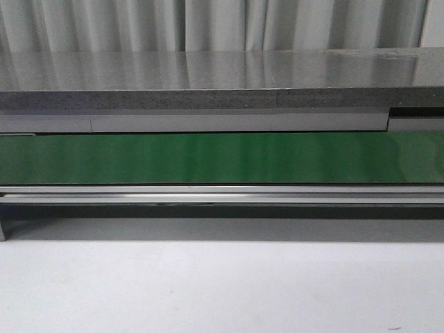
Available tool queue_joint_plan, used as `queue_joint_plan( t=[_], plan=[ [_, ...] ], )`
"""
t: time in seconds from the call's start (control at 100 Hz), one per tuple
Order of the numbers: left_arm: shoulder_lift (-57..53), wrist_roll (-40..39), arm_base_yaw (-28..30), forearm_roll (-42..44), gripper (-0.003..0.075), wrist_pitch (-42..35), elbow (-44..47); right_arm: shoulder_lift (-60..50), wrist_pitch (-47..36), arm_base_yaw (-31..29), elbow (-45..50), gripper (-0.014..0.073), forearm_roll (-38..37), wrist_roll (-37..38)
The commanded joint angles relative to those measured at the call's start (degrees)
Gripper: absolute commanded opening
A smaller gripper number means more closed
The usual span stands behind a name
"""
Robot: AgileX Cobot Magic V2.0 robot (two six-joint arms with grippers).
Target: Move button from left to right
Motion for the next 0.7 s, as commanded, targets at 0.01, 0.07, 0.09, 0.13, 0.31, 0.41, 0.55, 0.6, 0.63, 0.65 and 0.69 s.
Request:
queue_joint_plan(
  t=[0.01,0.07,0.09,0.13,0.31,0.41,0.55,0.6,0.63,0.65,0.69],
  plan=[
    [0.40,-0.28,-0.48,-0.61,0.0005,-4.13,-1.54,0.08,-4.99,0.02,-1.54,-0.0068,0.03,-0.23],
    [0.40,-0.28,-0.48,-0.61,0.0005,-4.13,-1.54,0.08,-4.99,0.02,-1.54,-0.0068,0.03,-0.23],
    [0.40,-0.28,-0.48,-0.61,0.0005,-4.13,-1.54,0.08,-4.99,0.02,-1.54,-0.0068,0.03,-0.23],
    [0.40,-0.28,-0.48,-0.61,0.0005,-4.13,-1.54,0.08,-5.05,0.02,-1.54,-0.0068,0.03,-0.23],
    [0.40,-0.28,-0.48,-0.61,0.0005,-4.13,-1.54,-1.20,-5.20,0.10,1.06,-0.0068,0.03,-0.23],
    [0.40,-0.28,-0.48,-0.61,0.0005,-4.13,-1.54,-4.66,-5.55,0.10,4.09,-0.0068,0.03,0.00],
    [0.40,-0.28,-0.48,-0.61,0.0005,-4.13,-1.54,-10.84,-5.63,0.10,8.76,-0.0068,0.03,0.51],
    [0.40,-0.28,-0.48,-0.61,0.0005,-4.13,-1.54,-12.99,-5.69,0.10,10.66,-0.0068,0.03,0.93],
    [0.40,-0.28,-0.48,-0.61,0.0005,-4.13,-1.54,-14.46,-5.76,0.10,12.06,-0.0068,0.03,1.12],
    [0.40,-0.28,-0.48,-0.61,0.0005,-4.13,-1.54,-15.04,-5.87,0.10,12.88,-0.0068,0.03,1.18],
    [0.40,-0.28,-0.48,-0.61,0.0005,-4.13,-1.54,-16.72,-6.31,0.10,14.27,-0.0068,0.03,1.26]
  ],
)
